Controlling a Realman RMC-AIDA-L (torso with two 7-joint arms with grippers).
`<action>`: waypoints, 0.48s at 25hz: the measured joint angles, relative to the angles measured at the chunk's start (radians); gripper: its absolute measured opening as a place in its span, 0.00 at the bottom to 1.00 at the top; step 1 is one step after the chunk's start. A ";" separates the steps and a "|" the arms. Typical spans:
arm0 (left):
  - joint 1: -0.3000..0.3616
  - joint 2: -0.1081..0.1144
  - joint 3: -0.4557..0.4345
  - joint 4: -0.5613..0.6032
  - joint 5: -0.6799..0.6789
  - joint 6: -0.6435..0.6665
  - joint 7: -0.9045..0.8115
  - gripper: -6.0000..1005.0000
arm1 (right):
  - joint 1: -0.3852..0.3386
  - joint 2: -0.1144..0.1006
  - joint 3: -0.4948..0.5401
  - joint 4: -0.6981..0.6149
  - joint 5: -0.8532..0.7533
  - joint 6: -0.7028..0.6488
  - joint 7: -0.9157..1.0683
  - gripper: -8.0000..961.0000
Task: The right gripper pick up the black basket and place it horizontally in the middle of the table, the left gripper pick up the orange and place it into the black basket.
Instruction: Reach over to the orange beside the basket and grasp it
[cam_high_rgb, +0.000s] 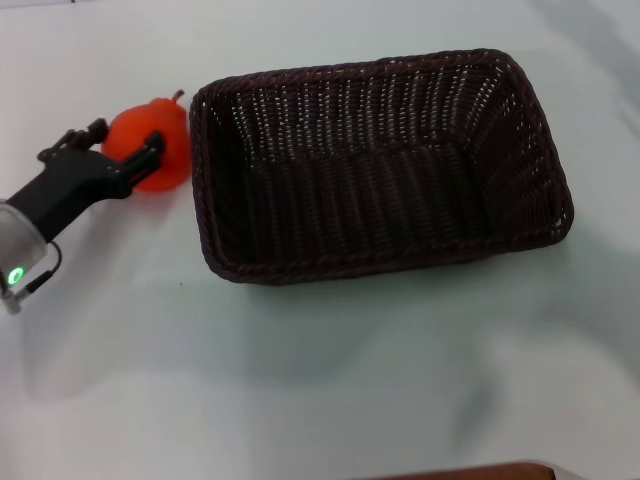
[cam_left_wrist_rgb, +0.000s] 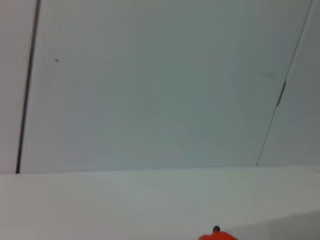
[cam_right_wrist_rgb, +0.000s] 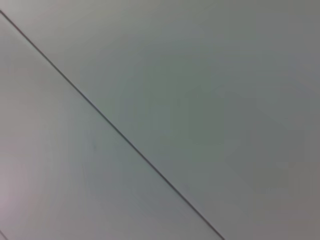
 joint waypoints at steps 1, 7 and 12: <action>-0.004 -0.002 0.001 -0.003 0.013 0.010 -0.002 0.80 | 0.000 0.000 0.005 0.013 0.010 0.000 -0.016 0.63; -0.017 0.012 -0.002 -0.001 0.038 0.043 -0.093 0.69 | -0.014 0.007 0.045 0.067 0.066 0.013 -0.144 0.63; 0.000 0.015 -0.008 -0.010 0.036 0.037 -0.117 0.54 | -0.019 0.003 0.091 0.142 0.090 0.019 -0.235 0.63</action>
